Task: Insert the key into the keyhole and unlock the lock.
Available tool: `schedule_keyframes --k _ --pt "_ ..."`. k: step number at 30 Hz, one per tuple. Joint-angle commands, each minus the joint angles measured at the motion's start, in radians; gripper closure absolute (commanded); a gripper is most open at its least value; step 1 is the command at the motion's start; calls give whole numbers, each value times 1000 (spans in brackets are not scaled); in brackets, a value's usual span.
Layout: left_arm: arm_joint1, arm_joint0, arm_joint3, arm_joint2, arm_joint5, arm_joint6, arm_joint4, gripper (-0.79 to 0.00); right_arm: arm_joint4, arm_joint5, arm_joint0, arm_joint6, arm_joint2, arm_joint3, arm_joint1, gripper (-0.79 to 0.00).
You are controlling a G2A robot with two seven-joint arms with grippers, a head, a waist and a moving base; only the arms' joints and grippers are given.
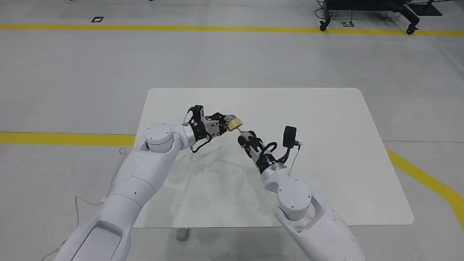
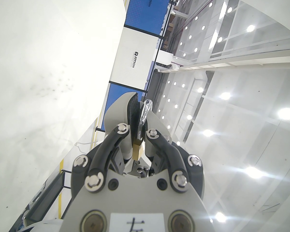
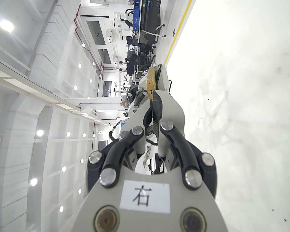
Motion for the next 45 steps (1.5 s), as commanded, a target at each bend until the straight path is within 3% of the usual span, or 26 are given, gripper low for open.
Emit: schedule_keyframes --k 1,33,34,35,37,38,45 --pt "0 0 0 -1 3 -1 2 0 -1 -1 -2 1 3 1 -1 0" --pt "-5 8 -21 8 -20 -9 87 0 -13 58 34 14 7 40 -33 0" --pt "-6 9 -20 7 -20 -9 87 0 -11 57 32 17 10 36 -33 -34" --pt "-6 8 -20 6 -18 -9 86 0 -14 56 28 19 12 31 -33 -308" --pt "-6 7 -18 3 -16 -11 84 0 -19 49 19 30 16 22 -32 -696" --pt "-6 7 -17 2 -15 -12 83 0 -20 46 15 36 20 18 -32 -770" --pt "-7 4 -9 -14 -5 -21 52 0 -45 -7 -29 136 46 -36 -22 -785"
